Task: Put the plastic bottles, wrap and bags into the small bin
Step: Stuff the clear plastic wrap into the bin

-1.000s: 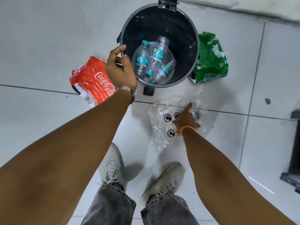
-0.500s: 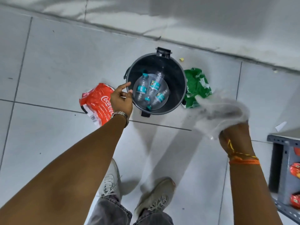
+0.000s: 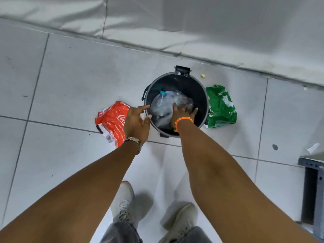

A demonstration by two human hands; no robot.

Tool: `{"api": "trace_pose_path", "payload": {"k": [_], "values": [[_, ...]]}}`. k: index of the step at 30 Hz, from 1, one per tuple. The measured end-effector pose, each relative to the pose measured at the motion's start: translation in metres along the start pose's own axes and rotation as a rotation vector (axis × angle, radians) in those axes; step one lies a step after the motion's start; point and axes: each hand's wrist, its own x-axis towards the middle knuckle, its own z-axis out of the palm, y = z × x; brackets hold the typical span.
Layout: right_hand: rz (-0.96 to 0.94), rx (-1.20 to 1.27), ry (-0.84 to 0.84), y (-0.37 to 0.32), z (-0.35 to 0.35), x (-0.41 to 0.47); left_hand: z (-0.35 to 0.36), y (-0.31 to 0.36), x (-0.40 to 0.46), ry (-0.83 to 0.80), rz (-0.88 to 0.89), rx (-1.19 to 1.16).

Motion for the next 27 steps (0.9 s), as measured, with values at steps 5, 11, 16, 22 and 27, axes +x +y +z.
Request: {"api": "trace_pose_path", "payload": {"k": [5, 11, 16, 22, 27], "values": [[-0.088, -0.238, 0.023, 0.006, -0.005, -0.005, 0.005, -0.010, 0.009, 0.006, 0.267, 0.383], [-0.339, 0.514, 0.522, 0.066, -0.061, -0.035, 0.018, -0.027, 0.017, -0.061, 0.211, 0.482], [-0.034, 0.704, 0.877, 0.153, -0.051, 0.014, 0.031, -0.037, 0.018, 0.024, 0.210, 0.427], [0.129, 0.266, 0.065, 0.167, 0.021, 0.102, 0.044, -0.040, 0.015, 0.125, 0.177, 0.319], [0.109, 0.196, 0.019, 0.171, 0.089, 0.102, 0.050, -0.031, 0.015, 0.172, 0.134, 0.211]]}}
